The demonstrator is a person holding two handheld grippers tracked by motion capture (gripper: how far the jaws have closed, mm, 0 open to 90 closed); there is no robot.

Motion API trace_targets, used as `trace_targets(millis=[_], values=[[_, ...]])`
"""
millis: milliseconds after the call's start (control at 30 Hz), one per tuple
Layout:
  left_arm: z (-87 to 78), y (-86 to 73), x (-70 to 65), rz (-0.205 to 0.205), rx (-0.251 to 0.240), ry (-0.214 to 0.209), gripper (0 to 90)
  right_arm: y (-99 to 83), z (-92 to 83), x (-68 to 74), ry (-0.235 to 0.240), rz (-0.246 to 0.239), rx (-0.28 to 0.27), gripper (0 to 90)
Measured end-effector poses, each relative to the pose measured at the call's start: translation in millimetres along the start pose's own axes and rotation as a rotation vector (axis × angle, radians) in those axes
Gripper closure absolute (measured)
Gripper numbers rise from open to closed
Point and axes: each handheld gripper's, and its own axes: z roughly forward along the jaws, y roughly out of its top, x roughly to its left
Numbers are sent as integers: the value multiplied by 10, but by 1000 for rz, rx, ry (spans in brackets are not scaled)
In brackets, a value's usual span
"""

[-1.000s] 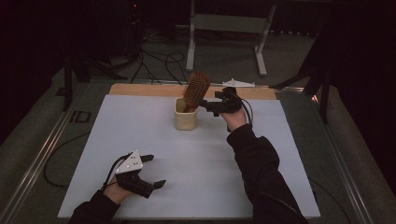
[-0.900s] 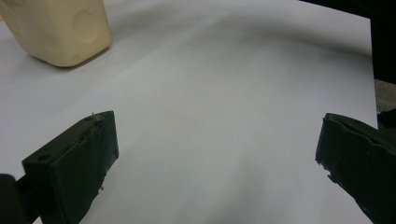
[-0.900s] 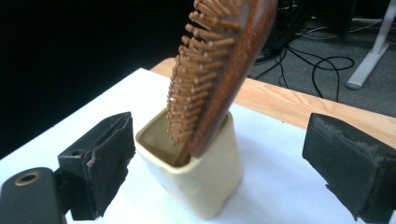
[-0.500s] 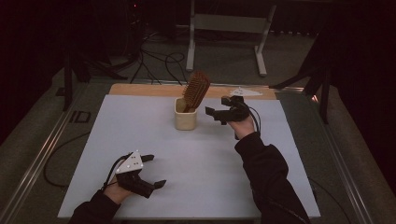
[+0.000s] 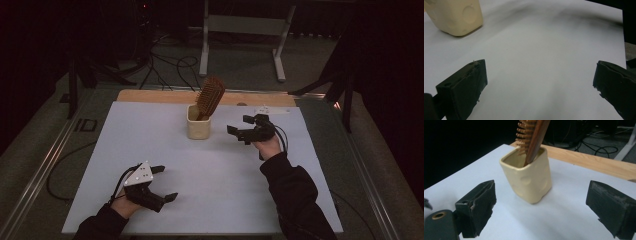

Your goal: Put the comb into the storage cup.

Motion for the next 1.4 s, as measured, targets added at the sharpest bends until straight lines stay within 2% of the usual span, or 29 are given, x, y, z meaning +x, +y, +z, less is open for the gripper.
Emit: trace_targets(millis=[567, 700, 1033, 1133, 1267, 1400], values=[[-33, 5, 10, -1, -9, 9, 0, -388, -332, -6, 10, -33, 10, 91], [-47, 6, 14, -1, -12, 12, 0, -489, -405, 9, 11, -47, 27, 91], [-76, 3, 15, -2, -12, 22, 0, -749, -626, 104, 51, -77, 7, 90], [-95, 0, 8, 3, -11, 26, 0, -807, -684, 137, 44, -86, 13, 91], [-128, -12, 6, -6, -20, 27, 0, -862, -748, 158, 50, -73, 8, 91], [-208, -61, 28, -16, -29, 43, 0, -964, -846, 192, 40, -88, 15, 91]])
